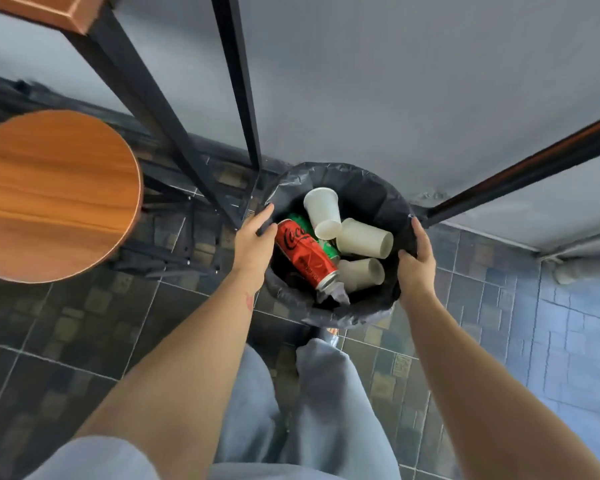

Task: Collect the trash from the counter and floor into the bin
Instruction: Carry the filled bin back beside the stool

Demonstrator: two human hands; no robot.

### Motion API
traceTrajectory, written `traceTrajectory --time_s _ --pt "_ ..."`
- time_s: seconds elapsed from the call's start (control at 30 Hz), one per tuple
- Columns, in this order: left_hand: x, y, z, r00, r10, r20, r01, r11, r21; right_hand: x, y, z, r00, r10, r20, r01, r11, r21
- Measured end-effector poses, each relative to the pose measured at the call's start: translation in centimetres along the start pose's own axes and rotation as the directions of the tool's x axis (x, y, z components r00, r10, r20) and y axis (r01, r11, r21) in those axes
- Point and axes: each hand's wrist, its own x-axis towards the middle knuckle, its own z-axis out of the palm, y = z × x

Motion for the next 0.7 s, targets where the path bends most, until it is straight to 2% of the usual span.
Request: traceTrajectory --time_s 0.2,0.43,0.7 --pt "4.7 -2.9 4.0 0.988 -0.092 -0.121 0.088 0.995 -0.040 8.3 1.2 2.2 0.995 0.008 0.095 -0.002 0.998 -0.066" --pt "15.4 -9.4 6.8 0.974 -0.096 -0.207 0.097 0.995 -0.006 18.3 7.0 8.5 0.985 -0.014 0.172 0.034 0.992 -0.118" --pt "26.2 -16.9 7.7 0.955 -0.073 -0.286 0.061 0.997 -0.053 27.5 13.1 16.7 0.970 -0.069 0.233 0.102 0.986 -0.129"
